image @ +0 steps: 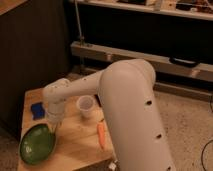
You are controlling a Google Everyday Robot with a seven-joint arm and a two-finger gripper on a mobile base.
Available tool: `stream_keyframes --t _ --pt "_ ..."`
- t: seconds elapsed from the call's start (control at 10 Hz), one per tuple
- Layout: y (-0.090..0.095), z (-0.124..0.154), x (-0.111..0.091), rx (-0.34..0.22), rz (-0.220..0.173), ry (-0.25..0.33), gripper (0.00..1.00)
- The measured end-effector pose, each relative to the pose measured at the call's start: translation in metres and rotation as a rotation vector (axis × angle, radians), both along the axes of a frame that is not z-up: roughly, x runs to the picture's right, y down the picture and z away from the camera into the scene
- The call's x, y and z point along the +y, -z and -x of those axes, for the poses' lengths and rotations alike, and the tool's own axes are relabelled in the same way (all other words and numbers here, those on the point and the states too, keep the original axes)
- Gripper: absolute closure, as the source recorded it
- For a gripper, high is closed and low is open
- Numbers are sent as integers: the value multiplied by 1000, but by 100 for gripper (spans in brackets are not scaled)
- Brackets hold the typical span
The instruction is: Drag the ceramic bowl in a circle
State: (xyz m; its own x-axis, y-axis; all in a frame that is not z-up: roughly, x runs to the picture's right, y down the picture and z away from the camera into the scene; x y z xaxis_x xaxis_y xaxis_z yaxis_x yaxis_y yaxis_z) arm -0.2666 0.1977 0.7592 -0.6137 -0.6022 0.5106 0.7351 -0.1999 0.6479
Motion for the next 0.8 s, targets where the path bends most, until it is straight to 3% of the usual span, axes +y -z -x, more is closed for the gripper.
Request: stream_keyframes --t 0.2,0.5,0.8 --pt "-10 -40 -10 65 -8 -69 86" --pt "-12 -121 -16 156 -20 -154 86" --pt "-6 -165 -3 178 -21 -146 86"
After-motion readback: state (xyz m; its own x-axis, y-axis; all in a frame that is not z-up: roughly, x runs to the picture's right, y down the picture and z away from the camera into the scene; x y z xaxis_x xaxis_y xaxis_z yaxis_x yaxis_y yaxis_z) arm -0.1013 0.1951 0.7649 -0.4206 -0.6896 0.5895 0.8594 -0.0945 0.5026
